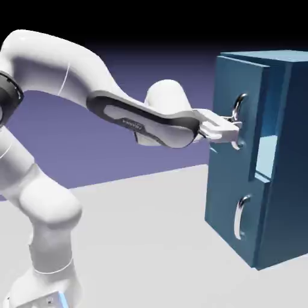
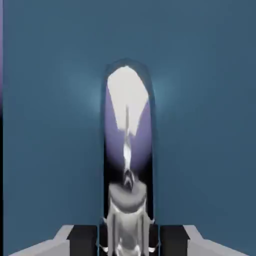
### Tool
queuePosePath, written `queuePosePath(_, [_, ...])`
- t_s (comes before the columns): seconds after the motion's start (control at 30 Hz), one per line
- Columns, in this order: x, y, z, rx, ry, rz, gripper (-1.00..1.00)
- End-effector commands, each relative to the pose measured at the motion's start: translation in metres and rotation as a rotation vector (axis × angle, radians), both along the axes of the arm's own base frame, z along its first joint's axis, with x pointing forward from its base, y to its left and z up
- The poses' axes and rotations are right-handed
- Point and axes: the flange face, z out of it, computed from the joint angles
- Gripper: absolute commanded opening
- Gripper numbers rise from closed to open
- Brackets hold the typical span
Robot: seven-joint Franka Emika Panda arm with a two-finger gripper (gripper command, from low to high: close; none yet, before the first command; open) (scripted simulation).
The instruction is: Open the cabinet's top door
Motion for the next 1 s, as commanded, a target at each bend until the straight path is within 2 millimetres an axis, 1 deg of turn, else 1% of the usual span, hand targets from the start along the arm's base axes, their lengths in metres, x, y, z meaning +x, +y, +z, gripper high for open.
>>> queuePosePath(0.0, [-0.004, 0.003, 0.0, 0.001, 0.0, -0.017, -1.0])
queuePosePath(0.27, [-0.032, 0.033, 0.0, 0.001, 0.0, -0.166, -1.0])
queuePosePath(0.57, [-0.059, 0.073, 0.0, 0.001, 0.0, -0.34, -1.0])
queuePosePath(0.8, [-0.077, 0.109, 0.0, 0.001, 0.0, -0.487, -1.0])
queuePosePath(0.97, [-0.087, 0.141, 0.0, 0.001, 0.0, -0.608, -1.0])
